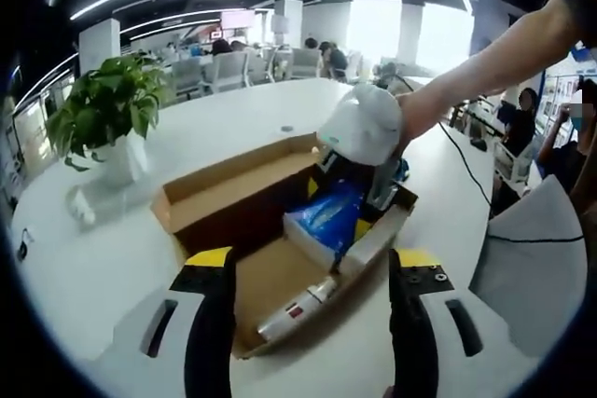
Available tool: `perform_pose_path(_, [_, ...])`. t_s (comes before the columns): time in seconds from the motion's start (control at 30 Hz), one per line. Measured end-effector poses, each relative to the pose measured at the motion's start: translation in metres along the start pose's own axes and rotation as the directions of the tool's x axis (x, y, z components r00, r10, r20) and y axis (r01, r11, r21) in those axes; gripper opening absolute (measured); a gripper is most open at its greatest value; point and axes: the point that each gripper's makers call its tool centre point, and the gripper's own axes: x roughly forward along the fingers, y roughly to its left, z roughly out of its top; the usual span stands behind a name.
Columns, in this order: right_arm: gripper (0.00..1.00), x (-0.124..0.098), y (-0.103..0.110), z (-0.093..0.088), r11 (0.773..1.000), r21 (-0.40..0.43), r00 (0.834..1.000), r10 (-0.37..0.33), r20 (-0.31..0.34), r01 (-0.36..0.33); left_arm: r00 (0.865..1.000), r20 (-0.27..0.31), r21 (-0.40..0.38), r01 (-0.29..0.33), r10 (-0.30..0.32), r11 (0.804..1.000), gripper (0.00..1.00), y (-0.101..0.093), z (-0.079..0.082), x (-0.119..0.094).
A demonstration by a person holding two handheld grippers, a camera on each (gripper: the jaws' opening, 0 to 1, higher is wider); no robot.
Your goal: Operate the shoe box by opening the lid, removing the specified soft item, and placing it in the target area until the item is outside and the box remains undamaged.
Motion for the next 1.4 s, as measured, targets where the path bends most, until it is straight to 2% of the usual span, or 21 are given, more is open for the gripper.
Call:
perform_pose_path(0.13, [0.59, -0.002, -0.002, 0.003, 0.999, -0.04, 1.0, -0.016, 0.008, 0.016, 1.0, 0.002, -0.006, 0.002, -0.002, 1.0, 0.67, 0.0, -0.001, -0.001])
perform_pose_path(0.23, [0.65, 0.001, -0.007, 0.002, 0.999, -0.033, 1.0, -0.022, -0.002, 0.022, 1.0, 0.005, -0.011, 0.003, -0.003, 1.0, 0.67, 0.002, -0.002, -0.001])
perform_pose_path(0.43, [0.64, 0.011, -0.004, -0.006, 0.999, -0.029, 0.999, 0.017, -0.038, -0.019, 1.0, 0.006, -0.011, 0.002, -0.002, 1.0, 0.66, 0.005, -0.003, -0.002])
perform_pose_path(0.7, [0.64, 0.023, -0.003, -0.011, 0.999, -0.025, 0.997, 0.021, -0.075, -0.023, 1.0, -0.001, -0.016, -0.006, 0.006, 1.0, 0.66, 0.007, -0.006, -0.003])
perform_pose_path(0.87, [0.6, 0.023, -0.001, -0.011, 0.999, -0.025, 0.998, 0.023, -0.062, -0.025, 1.0, 0.001, -0.02, -0.006, 0.006, 1.0, 0.65, 0.006, -0.005, -0.001])
perform_pose_path(1.07, [0.46, 0.016, 0.001, -0.009, 1.0, -0.022, 0.999, 0.02, -0.05, -0.021, 1.0, -0.003, -0.009, -0.007, 0.007, 1.0, 0.65, 0.003, -0.005, -0.002])
perform_pose_path(1.2, [0.41, 0.008, -0.005, -0.009, 0.999, 0.05, 1.0, -0.001, -0.015, 0.001, 1.0, 0.001, -0.016, -0.02, 0.02, 1.0, 0.64, 0.01, -0.007, -0.008])
perform_pose_path(1.33, [0.39, -0.001, -0.003, 0.002, 0.996, 0.088, 0.999, 0.006, 0.033, -0.009, 0.999, 0.008, -0.03, -0.036, 0.036, 0.999, 0.64, 0.015, -0.007, -0.014])
perform_pose_path(1.4, [0.39, -0.007, -0.006, 0.004, 0.996, 0.084, 0.999, -0.008, 0.037, 0.005, 0.999, 0.01, -0.034, -0.043, 0.043, 0.999, 0.64, 0.016, -0.007, -0.015])
